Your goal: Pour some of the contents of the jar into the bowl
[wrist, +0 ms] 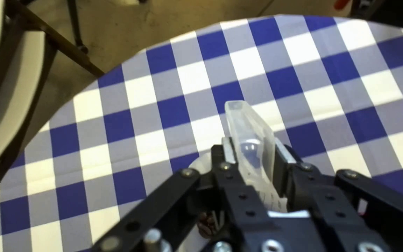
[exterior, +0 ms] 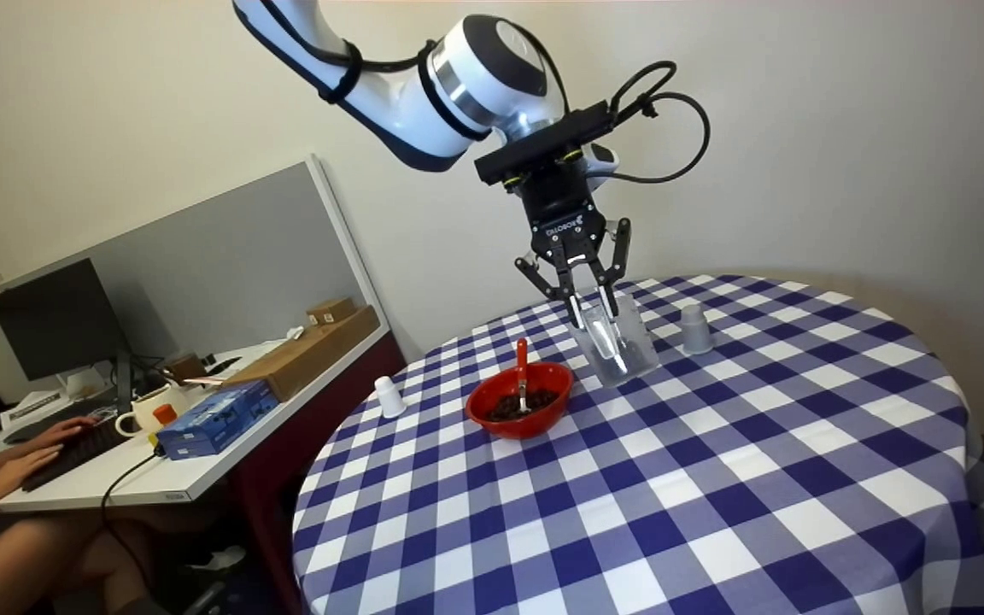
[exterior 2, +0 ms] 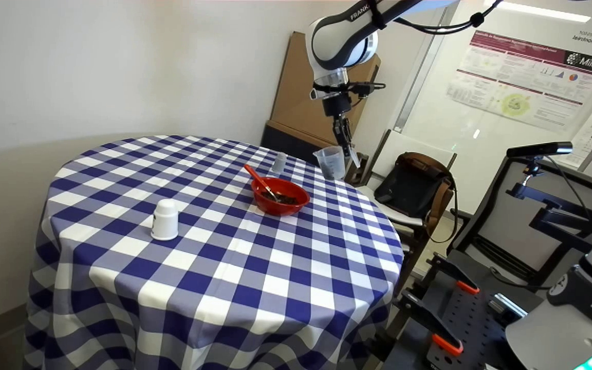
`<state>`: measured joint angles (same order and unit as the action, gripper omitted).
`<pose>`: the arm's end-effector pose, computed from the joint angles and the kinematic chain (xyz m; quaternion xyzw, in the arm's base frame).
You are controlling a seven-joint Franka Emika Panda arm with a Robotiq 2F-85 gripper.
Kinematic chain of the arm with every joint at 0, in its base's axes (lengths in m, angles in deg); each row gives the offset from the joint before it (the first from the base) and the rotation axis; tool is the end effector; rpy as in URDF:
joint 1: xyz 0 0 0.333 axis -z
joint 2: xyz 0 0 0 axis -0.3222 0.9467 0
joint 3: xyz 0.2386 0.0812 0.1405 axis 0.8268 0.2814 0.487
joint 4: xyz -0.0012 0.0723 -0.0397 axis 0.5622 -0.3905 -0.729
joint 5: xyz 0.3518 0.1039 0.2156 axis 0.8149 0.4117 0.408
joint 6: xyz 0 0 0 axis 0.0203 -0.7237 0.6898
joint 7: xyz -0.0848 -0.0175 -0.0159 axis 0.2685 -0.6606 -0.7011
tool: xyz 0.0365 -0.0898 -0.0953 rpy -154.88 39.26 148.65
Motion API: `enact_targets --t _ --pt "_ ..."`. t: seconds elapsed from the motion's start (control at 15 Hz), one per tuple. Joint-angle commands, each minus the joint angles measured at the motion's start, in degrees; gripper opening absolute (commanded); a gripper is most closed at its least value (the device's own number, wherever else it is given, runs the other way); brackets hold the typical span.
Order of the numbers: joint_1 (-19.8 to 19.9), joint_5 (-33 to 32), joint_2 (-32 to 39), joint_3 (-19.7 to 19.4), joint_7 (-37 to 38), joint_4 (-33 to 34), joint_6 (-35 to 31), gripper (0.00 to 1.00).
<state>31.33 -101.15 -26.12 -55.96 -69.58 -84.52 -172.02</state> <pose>0.6135 -0.1761 0.1773 0.9440 0.1658 -0.2641 0.1074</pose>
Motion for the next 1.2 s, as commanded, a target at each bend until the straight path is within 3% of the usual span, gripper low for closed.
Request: enact_targets --t 0.0,0.33,0.8,0.87,0.93,1.13 --pt "1.5 7.9 2.4 -0.6 -0.1 0.1 -10.4 0.13" --pt "3.3 13.4 6.3 -1.1 -1.6 -0.3 -23.2 0.13" --pt "6.0 18.9 9.0 -0.8 -2.2 0.2 -24.5 0.12" --pt "6.1 19.7 8.8 -0.8 -2.4 0.2 -24.1 0.52" --pt "6.2 20.3 8.6 -0.8 -2.5 0.0 -24.1 0.53" --pt "6.6 22.3 7.6 -0.3 -2.9 -0.7 -23.0 0.73"
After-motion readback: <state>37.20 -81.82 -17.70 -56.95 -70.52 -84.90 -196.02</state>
